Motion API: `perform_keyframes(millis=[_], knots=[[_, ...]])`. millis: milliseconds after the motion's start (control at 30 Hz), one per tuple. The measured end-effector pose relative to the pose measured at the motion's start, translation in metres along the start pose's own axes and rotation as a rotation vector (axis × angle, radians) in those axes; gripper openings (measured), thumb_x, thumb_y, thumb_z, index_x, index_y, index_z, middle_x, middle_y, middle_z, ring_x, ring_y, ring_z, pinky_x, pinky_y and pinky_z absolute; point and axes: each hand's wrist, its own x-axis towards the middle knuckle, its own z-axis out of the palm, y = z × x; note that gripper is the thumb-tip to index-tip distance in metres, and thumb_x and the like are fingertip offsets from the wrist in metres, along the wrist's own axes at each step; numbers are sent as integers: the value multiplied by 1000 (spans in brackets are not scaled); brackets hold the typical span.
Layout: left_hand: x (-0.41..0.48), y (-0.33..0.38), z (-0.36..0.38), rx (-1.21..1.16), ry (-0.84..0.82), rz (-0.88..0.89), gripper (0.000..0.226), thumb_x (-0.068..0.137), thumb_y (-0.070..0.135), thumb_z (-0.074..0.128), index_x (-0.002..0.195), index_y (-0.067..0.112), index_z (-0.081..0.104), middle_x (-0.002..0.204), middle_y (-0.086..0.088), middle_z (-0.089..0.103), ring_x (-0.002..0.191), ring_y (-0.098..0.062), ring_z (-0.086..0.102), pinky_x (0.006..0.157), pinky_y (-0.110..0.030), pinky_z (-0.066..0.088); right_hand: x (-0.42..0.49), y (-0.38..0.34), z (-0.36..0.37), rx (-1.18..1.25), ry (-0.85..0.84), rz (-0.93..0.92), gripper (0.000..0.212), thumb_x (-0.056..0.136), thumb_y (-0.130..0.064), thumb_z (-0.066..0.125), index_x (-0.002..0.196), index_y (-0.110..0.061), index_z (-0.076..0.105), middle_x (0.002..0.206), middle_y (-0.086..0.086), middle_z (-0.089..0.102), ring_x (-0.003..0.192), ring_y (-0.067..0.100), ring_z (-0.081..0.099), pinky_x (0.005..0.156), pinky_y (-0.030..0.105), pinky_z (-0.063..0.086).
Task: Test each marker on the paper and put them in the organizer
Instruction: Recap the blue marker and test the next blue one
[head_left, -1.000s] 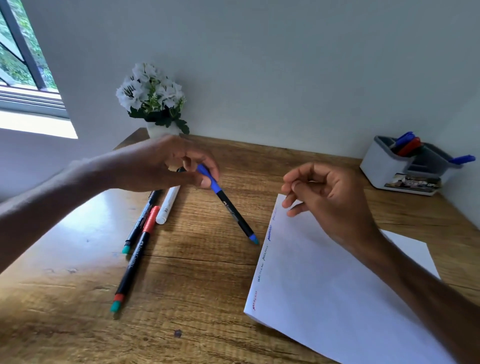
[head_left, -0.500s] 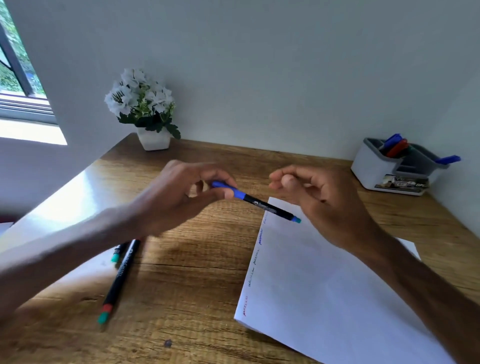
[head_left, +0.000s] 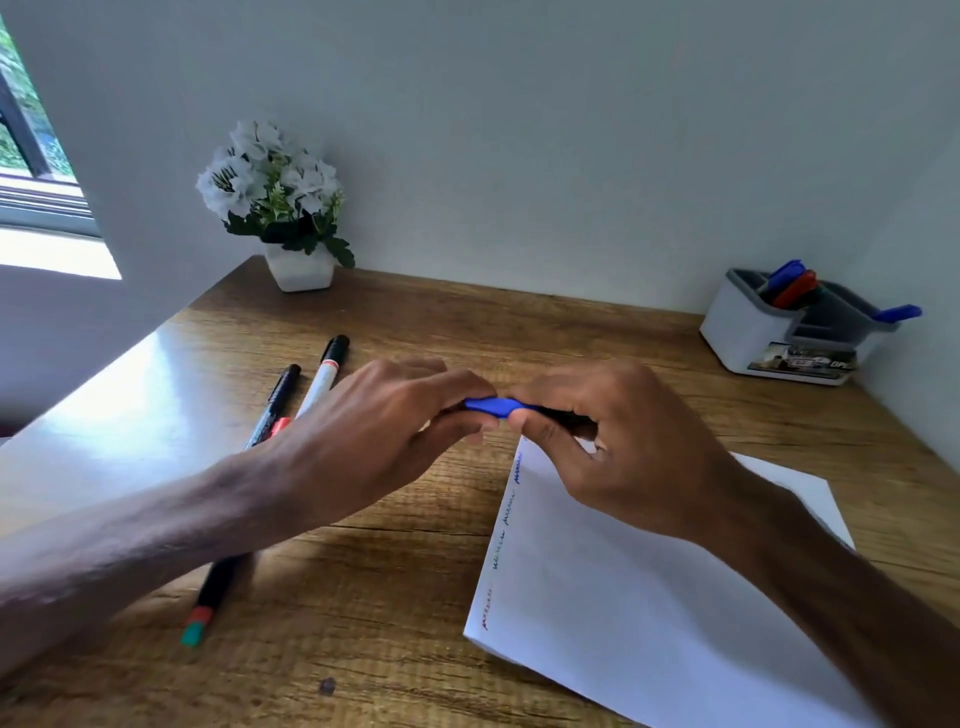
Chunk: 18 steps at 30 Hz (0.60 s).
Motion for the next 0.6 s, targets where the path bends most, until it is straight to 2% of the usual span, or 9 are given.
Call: perform_keyframes(millis=[100,233,300,367,433,467,533,567,600], knots=[[-1,2,-1,31,10,47,35,104,39,51,122,16,70,94,7,73,78,-6,64,67,-30,54,-2,-6,1,-97,24,-19,24,97,-35,56,109,-29,75,77,-15,68,61,5,51,55,19,33],[-3,2,-2,58,16,50,42,104,42,43,120,13,70,89,4,73,76,-11,64,62,-35,56,-3,-7,5,-124,11,11,31,99,-47,51,118,-36,72,81,-15,75,61,7,60,53,19,40],[-2,0,-3,79,9,56,46,103,43,38,118,12,69,89,3,72,77,-12,64,59,-36,56,-2,-6,7,-122,19,43,37,99,-53,48,122,-37,71,84,-15,77,60,5,60,53,16,35],[-1,-1,-3,133,-25,50,49,104,47,31,117,13,65,90,3,70,81,-12,60,56,-35,54,0,-6,9,-125,14,73,42,101,-57,46,120,-32,72,79,-15,73,57,3,54,53,16,30],[-1,-2,0,206,-48,54,51,105,49,23,114,14,59,90,3,67,84,-14,55,58,-30,49,1,-9,8,-128,-21,142,42,100,-59,45,118,-29,68,67,-20,60,53,0,48,53,18,28],[-2,-2,1,240,-47,55,49,106,48,21,111,15,57,89,4,65,85,-15,54,61,-29,47,1,-8,7,-125,-37,171,34,101,-57,46,115,-32,64,62,-21,54,53,-1,48,52,20,28],[-2,-5,2,286,-30,37,41,108,42,24,105,15,54,85,4,61,82,-14,49,66,-26,43,0,-1,0,-72,-22,209,10,104,-39,47,109,-34,54,60,-17,55,53,3,50,53,27,33],[-2,-7,1,303,-8,30,36,109,38,27,102,15,54,84,3,60,81,-14,47,68,-25,40,0,2,-5,-14,2,232,8,103,-27,47,106,-33,52,63,-11,59,54,6,51,55,32,39],[-1,-8,-1,319,7,23,34,109,35,30,101,14,55,83,2,60,81,-15,47,69,-25,37,1,7,-8,87,34,261,16,102,-16,45,102,-32,51,66,-6,62,56,11,53,59,37,45]])
